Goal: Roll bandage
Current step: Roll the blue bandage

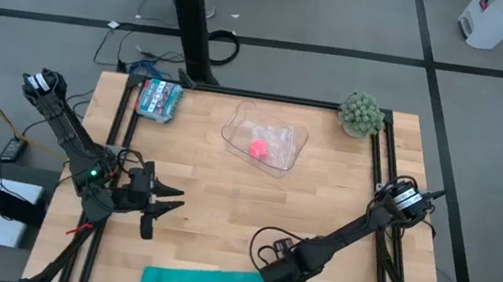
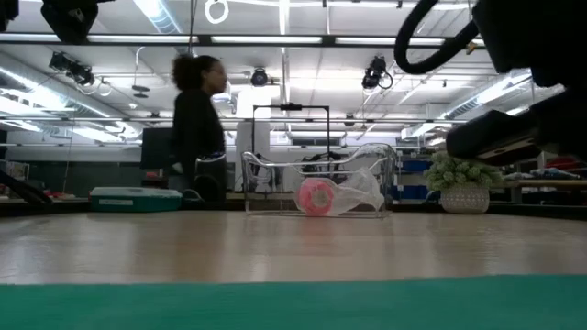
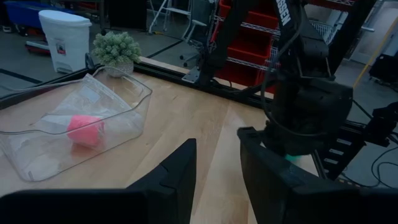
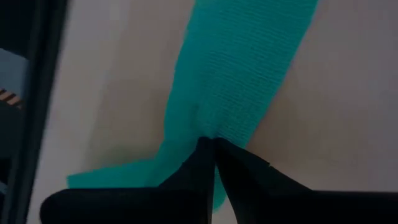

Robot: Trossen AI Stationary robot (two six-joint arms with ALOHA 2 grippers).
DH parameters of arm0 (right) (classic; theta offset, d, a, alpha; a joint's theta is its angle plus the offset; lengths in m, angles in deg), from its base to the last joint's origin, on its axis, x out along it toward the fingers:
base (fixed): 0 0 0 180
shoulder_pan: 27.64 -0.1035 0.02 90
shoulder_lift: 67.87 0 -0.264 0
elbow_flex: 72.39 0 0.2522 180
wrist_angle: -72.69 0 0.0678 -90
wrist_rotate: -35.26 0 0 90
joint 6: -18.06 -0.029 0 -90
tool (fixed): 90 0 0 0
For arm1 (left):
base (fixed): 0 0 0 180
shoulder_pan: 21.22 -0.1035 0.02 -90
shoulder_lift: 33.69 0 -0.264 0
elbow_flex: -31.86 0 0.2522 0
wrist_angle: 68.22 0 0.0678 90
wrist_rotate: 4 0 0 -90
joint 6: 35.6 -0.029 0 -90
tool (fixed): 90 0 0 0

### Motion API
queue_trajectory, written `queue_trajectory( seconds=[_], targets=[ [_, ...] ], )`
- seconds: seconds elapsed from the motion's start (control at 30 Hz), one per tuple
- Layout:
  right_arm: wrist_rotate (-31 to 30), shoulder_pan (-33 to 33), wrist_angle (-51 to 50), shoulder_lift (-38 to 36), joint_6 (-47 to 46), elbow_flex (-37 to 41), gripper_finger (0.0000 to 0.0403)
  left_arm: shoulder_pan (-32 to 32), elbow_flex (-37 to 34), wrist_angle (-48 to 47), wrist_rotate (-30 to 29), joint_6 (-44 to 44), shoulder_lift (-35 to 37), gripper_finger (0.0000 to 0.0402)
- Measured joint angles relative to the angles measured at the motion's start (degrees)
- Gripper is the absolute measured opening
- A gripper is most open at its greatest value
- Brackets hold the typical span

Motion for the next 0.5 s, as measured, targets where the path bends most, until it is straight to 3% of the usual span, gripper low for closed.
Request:
queue_trajectory(
  seconds=[0.5],
  targets=[
    [-1.5,1.4,-23.3,-2.0,-3.3,0.7,0.0034,0.0,0.0,0.0,0.0,0.0,0.0,0.0131]
  ],
)
